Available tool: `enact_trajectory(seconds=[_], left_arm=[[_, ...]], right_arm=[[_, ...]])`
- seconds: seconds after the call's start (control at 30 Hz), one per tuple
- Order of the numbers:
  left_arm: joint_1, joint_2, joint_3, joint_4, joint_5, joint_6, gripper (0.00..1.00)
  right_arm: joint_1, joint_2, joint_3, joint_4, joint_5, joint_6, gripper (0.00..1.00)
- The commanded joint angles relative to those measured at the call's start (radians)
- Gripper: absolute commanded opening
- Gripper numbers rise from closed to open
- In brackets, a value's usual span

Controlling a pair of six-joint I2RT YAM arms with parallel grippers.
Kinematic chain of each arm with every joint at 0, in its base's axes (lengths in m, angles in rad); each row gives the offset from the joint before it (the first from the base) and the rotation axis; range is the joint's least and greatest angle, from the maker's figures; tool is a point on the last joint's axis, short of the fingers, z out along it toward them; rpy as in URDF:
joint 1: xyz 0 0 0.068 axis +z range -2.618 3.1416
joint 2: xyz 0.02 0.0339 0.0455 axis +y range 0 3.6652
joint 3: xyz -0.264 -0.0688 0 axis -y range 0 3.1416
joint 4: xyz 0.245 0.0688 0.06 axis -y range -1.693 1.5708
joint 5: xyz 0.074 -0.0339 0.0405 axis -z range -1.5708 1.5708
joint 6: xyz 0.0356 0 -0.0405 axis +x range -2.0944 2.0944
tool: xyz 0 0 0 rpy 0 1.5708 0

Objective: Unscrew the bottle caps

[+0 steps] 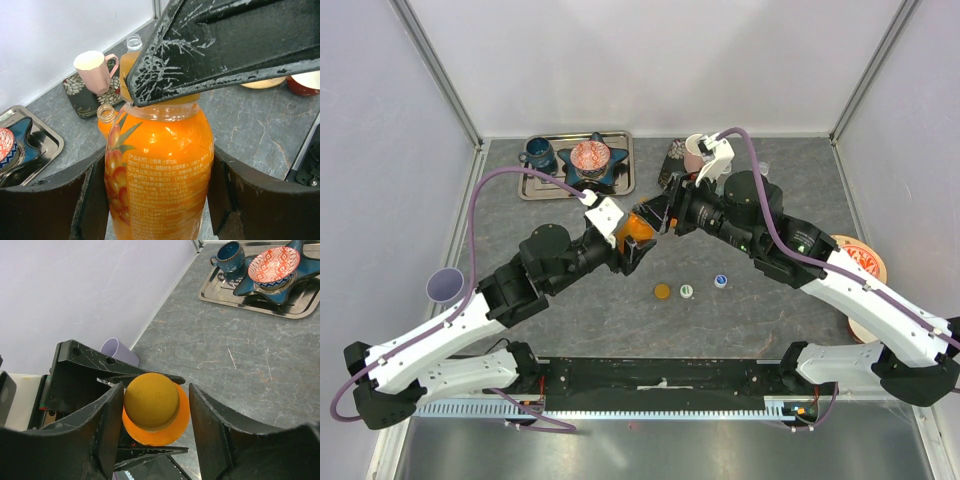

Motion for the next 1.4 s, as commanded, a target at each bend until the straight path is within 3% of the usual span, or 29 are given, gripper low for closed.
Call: enact_trajectory(seconds=[0.0,0.1,0.23,0.27,0.37,0.4,0.47,0.57,0.73,0.83,0.93,0.97,1.03,1.07,1.17,1.2,1.37], left_arm=[[-0.006,-0.022,-0.002,0.029,-0.017,0.043,0.35],[-0.007,-0.022,-0.003,0.031,-0.014,0.043,0.35],[-0.007,-0.020,-0.003,0.029,-0.014,0.039,0.35],[-0.007,-0.020,-0.003,0.031,-0.013,0.037,0.35],[-0.007,-0.023,-0.003,0.031,-0.014,0.040,0.35],[-0.007,-0.022,-0.003,0.031,-0.013,0.036,0.35],[-0.009,-0.023,0.000,0.031,-0.010,0.034,0.35],[-0.007,-0.029,0.007,0.041,0.007,0.027,0.35],[-0.006,-0.069,0.006,0.090,0.094,-0.001,0.34],[0.005,-0.098,0.016,0.103,0.222,-0.033,0.33],[0.060,-0.097,0.053,0.104,0.480,-0.110,0.32],[0.083,-0.089,0.065,0.119,0.653,-0.139,0.32],[0.164,-0.054,0.095,0.171,0.835,-0.263,0.32],[0.190,-0.037,0.102,0.258,1.010,-0.317,0.33],[0.258,0.038,0.095,0.447,1.249,-0.568,0.34],[0.263,0.055,0.090,0.568,1.283,-0.680,0.35],[0.269,0.163,0.076,0.880,1.410,-0.933,0.36]], right_arm=[[0.003,-0.013,-0.013,0.064,-0.002,-0.002,0.61],[0.003,-0.014,-0.018,0.067,0.006,0.003,0.68],[0.005,-0.017,-0.024,0.073,0.008,0.003,0.65],[0.003,-0.019,-0.026,0.076,0.009,0.001,0.62],[0.003,-0.020,-0.036,0.079,0.000,-0.002,0.37],[0.005,-0.022,-0.038,0.078,-0.008,0.000,0.20],[0.003,-0.019,-0.041,0.079,-0.032,-0.002,0.02],[0.005,0.010,-0.017,0.067,-0.166,-0.034,0.00],[0.003,-0.023,-0.038,0.066,-0.230,-0.098,0.00],[0.003,-0.051,-0.035,0.062,-0.316,-0.159,0.00],[0.000,-0.074,-0.024,0.056,-0.450,-0.218,0.00],[0.002,-0.080,-0.021,0.058,-0.495,-0.259,0.00],[0.003,-0.100,-0.018,0.059,-0.613,-0.299,0.00],[0.003,-0.112,-0.022,0.067,-0.636,-0.337,0.00],[0.003,-0.167,-0.070,0.127,-0.745,-0.380,0.00],[0.003,-0.175,-0.075,0.134,-0.768,-0.397,0.00],[0.003,-0.192,-0.081,0.138,-0.938,-0.442,0.00]])
